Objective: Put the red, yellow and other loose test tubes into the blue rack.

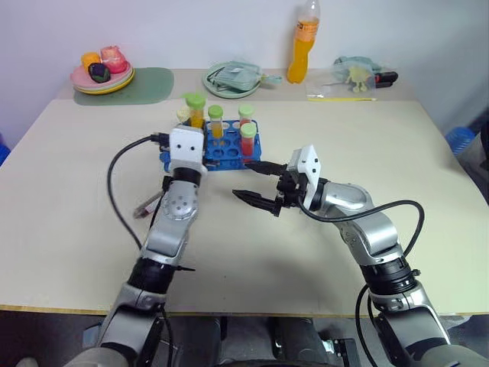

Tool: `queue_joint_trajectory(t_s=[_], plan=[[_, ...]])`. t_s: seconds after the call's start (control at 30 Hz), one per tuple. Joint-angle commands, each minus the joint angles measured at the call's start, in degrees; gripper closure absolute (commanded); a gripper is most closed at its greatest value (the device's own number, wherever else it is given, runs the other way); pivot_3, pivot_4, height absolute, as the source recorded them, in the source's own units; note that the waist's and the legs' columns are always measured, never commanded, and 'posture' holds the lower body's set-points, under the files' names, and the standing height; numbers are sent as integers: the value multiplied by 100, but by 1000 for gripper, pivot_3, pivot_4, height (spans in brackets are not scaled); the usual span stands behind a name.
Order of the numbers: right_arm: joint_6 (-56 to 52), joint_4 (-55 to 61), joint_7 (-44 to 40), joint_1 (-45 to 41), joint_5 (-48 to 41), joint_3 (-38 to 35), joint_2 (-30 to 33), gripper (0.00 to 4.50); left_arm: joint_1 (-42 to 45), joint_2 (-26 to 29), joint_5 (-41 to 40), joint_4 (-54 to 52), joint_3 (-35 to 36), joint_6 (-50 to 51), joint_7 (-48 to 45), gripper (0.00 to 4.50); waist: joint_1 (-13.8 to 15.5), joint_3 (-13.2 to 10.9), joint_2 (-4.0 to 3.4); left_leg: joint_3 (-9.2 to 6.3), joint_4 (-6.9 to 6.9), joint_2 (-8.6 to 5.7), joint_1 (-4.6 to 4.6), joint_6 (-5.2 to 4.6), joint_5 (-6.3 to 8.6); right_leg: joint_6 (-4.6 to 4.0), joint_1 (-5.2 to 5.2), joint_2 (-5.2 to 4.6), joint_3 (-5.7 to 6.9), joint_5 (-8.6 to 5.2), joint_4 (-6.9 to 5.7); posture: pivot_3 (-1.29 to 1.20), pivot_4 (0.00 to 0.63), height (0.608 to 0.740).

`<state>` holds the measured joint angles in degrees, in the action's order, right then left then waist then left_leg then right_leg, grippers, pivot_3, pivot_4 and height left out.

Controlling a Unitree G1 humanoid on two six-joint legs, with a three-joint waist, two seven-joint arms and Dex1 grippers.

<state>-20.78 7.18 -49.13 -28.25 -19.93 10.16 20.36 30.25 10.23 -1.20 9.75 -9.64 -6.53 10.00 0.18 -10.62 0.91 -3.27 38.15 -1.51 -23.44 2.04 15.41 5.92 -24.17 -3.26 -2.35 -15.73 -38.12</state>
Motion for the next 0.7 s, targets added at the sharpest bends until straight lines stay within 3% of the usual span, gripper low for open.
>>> queue_joint_trajectory(t_s=[0.03,0.7], plan=[[107,155,79,-83,-6,-128,1,771,191,-79,175,503,182,-628,-205,3829,-22,0,0,0,0,1,0,0,0,0,-1,1,0,0,0,0,150,729],[79,314,189,72,-53,-228,137,771,268,-596,238,1264,664,-978,-651,3829,-78,0,0,-3,0,2,0,-1,0,0,0,2,1,0,-2,0,150,729]])
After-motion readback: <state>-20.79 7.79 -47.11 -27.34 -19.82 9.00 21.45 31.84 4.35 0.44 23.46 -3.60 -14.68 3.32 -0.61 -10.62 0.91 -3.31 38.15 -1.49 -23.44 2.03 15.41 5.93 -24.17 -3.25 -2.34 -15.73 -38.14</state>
